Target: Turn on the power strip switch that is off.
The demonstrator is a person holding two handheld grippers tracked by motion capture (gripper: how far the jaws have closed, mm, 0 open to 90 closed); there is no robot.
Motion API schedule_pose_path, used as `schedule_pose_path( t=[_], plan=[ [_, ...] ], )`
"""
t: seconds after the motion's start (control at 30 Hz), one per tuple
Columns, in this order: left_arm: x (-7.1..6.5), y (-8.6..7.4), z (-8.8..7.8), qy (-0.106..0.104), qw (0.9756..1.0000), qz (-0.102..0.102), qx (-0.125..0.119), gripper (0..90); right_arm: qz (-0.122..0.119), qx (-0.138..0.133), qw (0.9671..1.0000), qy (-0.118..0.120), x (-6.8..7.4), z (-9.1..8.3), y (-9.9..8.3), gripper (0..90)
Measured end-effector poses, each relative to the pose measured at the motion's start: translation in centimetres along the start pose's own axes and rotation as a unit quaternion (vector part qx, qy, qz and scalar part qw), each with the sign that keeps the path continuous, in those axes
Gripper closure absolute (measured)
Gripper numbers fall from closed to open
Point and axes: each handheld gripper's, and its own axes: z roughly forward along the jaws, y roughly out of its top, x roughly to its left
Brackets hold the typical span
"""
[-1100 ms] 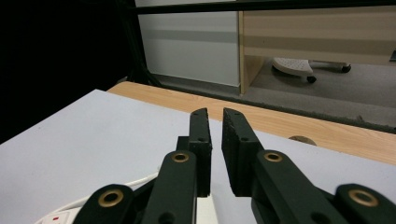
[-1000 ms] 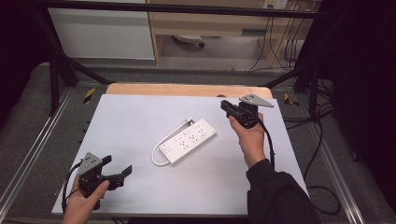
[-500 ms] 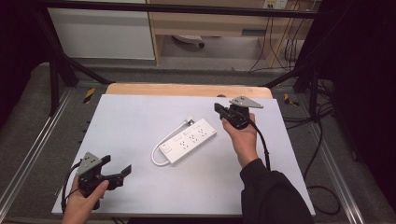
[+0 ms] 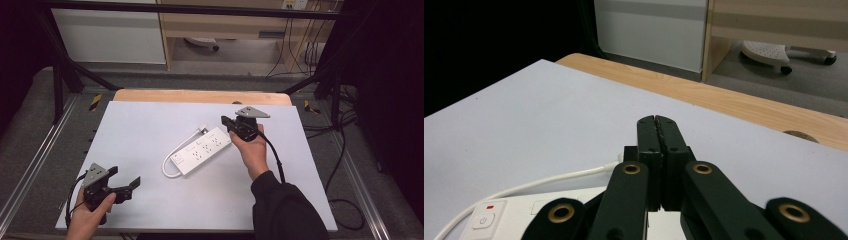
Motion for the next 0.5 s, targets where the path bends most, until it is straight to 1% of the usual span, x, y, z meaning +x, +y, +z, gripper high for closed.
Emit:
schedule_pose_path(
  t=[0.33,0.5],
  plan=[
    [0.0,0.0,0.0,0.001,1.0,0.001,-0.001,6.9,0.001,0.023,0.9997,0.002,0.3,1.6,-1.1,90.0],
    [0.1,0.0,0.0,0.002,1.0,0.004,0.003,6.8,-0.001,0.03,0.9996,0.004,0.6,2.2,-1.5,90.0]
  ],
)
